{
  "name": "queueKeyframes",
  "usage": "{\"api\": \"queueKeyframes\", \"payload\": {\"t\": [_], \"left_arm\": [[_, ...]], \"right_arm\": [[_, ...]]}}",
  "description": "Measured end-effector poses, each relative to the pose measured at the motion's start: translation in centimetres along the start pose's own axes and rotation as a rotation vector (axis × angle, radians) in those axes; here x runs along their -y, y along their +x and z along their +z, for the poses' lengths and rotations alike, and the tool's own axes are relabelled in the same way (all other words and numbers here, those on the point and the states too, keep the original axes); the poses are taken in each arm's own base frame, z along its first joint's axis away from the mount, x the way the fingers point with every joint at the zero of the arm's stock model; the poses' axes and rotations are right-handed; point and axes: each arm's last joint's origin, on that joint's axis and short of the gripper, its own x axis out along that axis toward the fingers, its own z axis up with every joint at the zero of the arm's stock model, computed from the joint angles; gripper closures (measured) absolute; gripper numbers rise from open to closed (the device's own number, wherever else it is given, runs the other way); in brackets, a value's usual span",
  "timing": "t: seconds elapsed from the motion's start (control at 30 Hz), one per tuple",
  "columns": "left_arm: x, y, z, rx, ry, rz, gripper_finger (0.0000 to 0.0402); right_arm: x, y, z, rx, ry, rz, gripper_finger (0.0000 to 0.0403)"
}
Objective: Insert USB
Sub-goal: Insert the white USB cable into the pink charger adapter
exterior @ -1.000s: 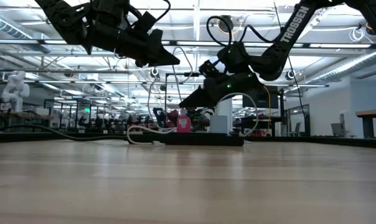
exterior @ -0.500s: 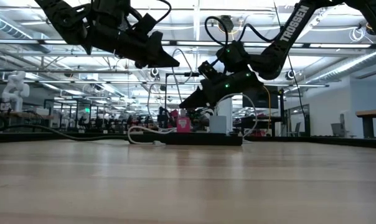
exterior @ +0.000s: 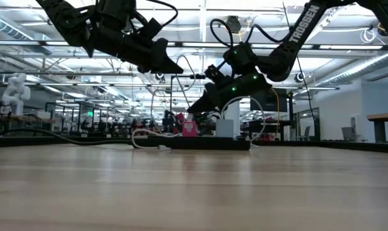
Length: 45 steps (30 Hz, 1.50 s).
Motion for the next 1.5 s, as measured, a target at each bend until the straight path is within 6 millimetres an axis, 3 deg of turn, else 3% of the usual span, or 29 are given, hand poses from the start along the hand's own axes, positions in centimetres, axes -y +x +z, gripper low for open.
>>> {"api": "queueKeyframes", "payload": {"t": [0.57, 0.97, 1.5], "left_arm": [[0.2, 0.0, -0.1, -0.011, 0.002, -0.006, 0.0382], [1.7, -0.8, 0.8, 0.015, 0.0, -0.061, 0.0382], [2.1, -0.9, 1.7, 0.064, -0.033, -0.069, 0.0382]], "right_arm": [[-3.8, 0.6, 0.1, -0.02, -0.038, 0.096, 0.0403], [-7.0, -0.9, 1.9, -0.061, 0.03, 0.182, 0.0401], [-8.1, -4.9, 5.3, -0.067, 0.125, 0.182, 0.0317]]}}
